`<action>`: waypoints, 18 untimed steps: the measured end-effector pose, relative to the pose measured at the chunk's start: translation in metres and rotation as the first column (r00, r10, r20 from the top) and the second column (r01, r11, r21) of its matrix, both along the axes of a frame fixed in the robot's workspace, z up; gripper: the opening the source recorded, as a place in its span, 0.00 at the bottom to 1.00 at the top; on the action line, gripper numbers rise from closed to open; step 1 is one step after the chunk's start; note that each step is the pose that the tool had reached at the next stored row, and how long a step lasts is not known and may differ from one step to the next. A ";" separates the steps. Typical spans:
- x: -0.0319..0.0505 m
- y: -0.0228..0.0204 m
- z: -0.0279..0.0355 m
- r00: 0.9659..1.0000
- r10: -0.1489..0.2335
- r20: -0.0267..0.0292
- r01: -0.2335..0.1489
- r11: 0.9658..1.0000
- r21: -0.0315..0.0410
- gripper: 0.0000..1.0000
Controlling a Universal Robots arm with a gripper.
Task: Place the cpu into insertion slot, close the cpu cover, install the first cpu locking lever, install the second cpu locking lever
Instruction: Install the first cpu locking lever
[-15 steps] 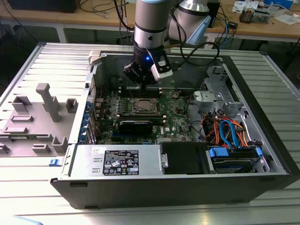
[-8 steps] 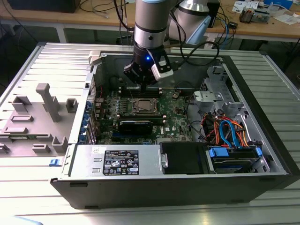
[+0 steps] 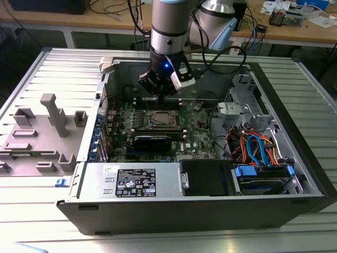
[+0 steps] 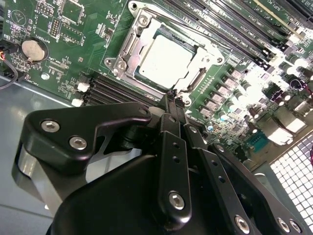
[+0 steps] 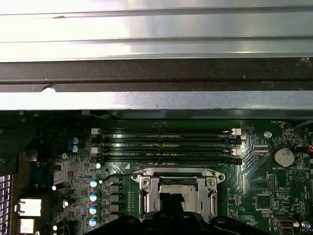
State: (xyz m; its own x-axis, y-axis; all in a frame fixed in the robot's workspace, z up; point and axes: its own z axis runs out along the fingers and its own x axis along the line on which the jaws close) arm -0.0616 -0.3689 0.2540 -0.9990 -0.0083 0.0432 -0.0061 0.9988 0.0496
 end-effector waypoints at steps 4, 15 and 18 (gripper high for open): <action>0.0000 0.0000 0.0000 1.000 0.010 0.000 -0.010 1.000 -0.001 0.11; 0.0000 0.0000 0.0000 0.999 0.033 0.000 -0.033 0.999 -0.003 0.11; 0.0000 0.0000 0.0000 0.999 0.039 0.000 -0.039 0.999 -0.003 0.11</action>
State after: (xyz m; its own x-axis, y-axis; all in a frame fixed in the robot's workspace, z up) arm -0.0616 -0.3689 0.2540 -0.9980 -0.0468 0.0432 -0.0448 0.9979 0.0463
